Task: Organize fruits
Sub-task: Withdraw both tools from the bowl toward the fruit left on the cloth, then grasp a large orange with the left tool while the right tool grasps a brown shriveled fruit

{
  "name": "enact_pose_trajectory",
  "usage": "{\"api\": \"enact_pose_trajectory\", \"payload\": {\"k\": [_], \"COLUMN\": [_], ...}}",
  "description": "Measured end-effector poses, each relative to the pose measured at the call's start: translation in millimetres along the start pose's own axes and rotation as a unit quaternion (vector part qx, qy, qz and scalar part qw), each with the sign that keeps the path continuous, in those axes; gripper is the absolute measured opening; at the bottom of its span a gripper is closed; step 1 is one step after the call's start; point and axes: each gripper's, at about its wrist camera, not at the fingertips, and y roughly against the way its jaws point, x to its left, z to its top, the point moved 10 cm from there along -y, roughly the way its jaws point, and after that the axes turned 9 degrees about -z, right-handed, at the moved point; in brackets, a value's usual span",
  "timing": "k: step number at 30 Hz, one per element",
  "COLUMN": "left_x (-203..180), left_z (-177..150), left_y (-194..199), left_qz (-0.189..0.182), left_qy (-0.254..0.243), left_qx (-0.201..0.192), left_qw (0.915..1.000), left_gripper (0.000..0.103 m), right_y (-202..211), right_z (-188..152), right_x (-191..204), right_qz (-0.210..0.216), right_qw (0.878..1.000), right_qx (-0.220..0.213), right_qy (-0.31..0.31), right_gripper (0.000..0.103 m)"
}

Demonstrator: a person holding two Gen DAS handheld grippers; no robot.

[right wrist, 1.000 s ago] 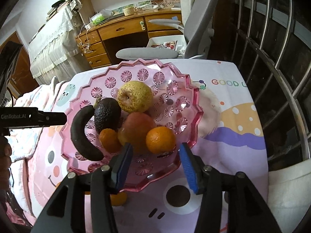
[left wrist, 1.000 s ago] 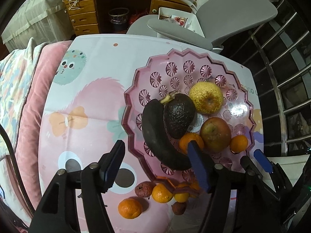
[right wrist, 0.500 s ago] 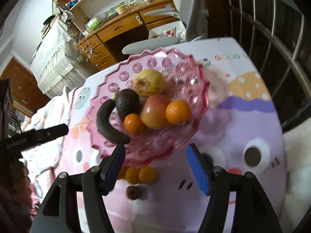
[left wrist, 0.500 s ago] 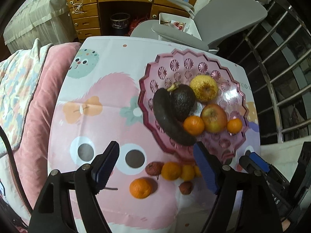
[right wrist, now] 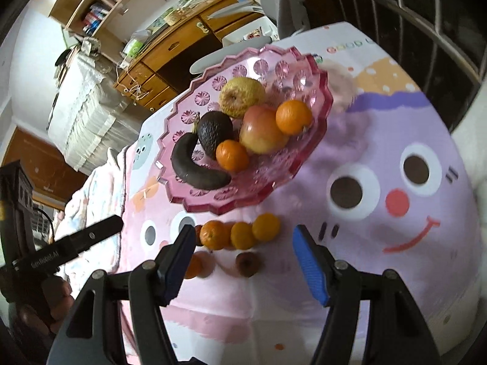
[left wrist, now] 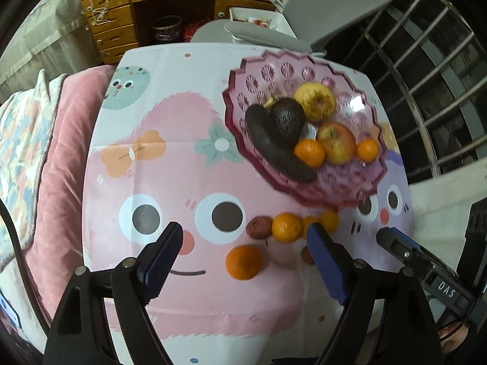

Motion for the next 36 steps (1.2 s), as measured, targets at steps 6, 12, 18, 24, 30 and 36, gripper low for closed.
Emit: {"api": "enact_pose_trajectory", "payload": {"k": [6,12,18,24,30,36], "left_x": [5,9,9,6,5,5], "left_z": [-18,-26,-35,-44,-50,-50], "left_y": [-13,-26,-42,-67,-89,-107], "left_qz": [-0.010,-0.021,-0.037,-0.057,-0.068,-0.075], "left_qy": [-0.037,-0.065,-0.086,-0.094,-0.094,-0.094], "left_qx": [0.035,0.061,0.090,0.124,0.150,0.168], "left_qw": [0.9987,0.9958,0.9915,0.9861,0.9819,0.9785], "left_gripper": [0.082,0.082,0.083,0.082,0.082,0.079], "right_y": [-8,-19,-33,-48,-61,-77], "right_z": [-21,-38,-49,-61,-64,-64], "right_x": [10,16,14,8,7,3], "right_qz": [-0.006,-0.027,-0.052,-0.076,-0.104,-0.120], "right_qw": [1.000,0.998,0.995,0.989,0.985,0.982], "right_qx": [0.006,0.019,0.038,0.069,0.091,0.110], "right_qy": [-0.025,-0.047,-0.076,-0.104,-0.099,-0.095], "right_gripper": [0.066,0.066,0.066,0.066,0.059,0.049]}}
